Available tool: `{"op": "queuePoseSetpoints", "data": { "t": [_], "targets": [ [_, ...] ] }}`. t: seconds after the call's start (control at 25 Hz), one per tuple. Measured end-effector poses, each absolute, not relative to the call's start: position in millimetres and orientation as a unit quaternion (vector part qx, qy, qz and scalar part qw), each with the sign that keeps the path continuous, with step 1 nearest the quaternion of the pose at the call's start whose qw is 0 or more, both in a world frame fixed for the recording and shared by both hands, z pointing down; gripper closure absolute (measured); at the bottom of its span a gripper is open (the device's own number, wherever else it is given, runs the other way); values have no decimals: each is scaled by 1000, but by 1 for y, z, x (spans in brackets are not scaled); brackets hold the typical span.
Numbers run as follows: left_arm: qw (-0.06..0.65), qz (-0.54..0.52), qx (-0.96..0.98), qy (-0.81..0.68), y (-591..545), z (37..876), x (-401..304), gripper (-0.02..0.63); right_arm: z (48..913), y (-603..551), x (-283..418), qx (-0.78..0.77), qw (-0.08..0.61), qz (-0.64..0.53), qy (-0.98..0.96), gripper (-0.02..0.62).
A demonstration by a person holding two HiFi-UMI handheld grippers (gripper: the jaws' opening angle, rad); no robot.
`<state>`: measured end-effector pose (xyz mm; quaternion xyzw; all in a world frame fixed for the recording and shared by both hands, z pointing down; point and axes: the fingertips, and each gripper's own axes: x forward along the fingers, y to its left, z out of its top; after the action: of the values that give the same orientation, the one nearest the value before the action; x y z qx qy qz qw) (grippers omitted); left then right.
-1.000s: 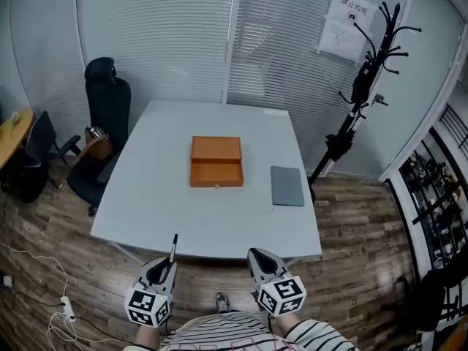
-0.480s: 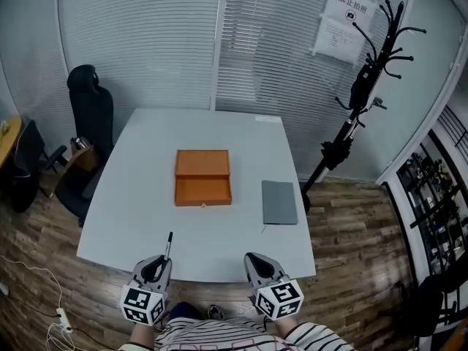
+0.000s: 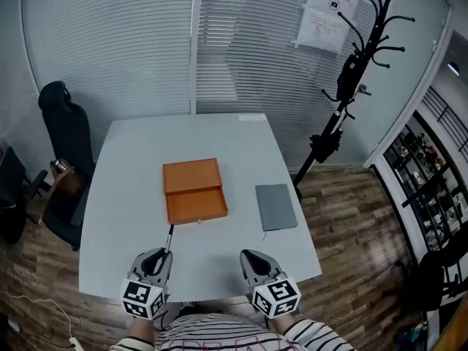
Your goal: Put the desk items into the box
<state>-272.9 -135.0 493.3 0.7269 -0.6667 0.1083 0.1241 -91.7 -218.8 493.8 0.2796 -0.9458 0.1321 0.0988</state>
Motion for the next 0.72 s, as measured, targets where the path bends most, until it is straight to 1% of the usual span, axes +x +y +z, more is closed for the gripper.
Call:
{"op": "queuePoseSetpoints", "data": {
  "t": [0.4,0.72],
  "targets": [
    [87,128,771,-617,-203,476,-319,532,495,-240,-120,337,89,137,-927,569],
    [57,137,796,-587,-253,467,-332,534,494,-252,-127,374,80,141,-913,569]
  ]
}}
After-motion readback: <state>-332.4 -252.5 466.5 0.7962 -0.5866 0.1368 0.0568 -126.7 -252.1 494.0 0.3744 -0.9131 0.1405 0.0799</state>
